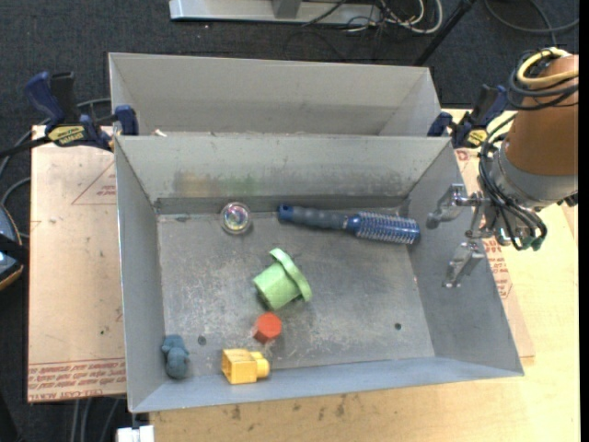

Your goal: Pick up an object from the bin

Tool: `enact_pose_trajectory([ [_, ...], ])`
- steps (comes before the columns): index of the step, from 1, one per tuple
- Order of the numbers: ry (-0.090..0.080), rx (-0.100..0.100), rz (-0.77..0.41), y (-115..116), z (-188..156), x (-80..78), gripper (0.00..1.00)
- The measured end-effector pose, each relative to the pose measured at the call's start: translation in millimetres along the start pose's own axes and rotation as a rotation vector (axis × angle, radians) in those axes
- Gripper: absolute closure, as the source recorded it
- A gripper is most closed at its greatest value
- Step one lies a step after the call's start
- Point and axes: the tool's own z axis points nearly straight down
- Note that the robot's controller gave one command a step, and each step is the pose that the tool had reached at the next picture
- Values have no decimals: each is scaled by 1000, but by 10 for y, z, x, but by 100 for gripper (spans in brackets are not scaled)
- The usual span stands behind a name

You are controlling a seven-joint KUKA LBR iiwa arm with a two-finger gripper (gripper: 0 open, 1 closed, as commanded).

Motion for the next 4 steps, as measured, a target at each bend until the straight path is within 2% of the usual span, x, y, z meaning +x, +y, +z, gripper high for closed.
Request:
enact_pose_trajectory([
  [1, -4, -3, -134, 837, 740, -518, 0],
  [2, -23, 2, -61, 480, 1495, -939, 0],
  [3, -20, 3, -63, 481, 1438, -938, 100],
  [4, -17, 4, -208, 500, -313, -921, 100],
])
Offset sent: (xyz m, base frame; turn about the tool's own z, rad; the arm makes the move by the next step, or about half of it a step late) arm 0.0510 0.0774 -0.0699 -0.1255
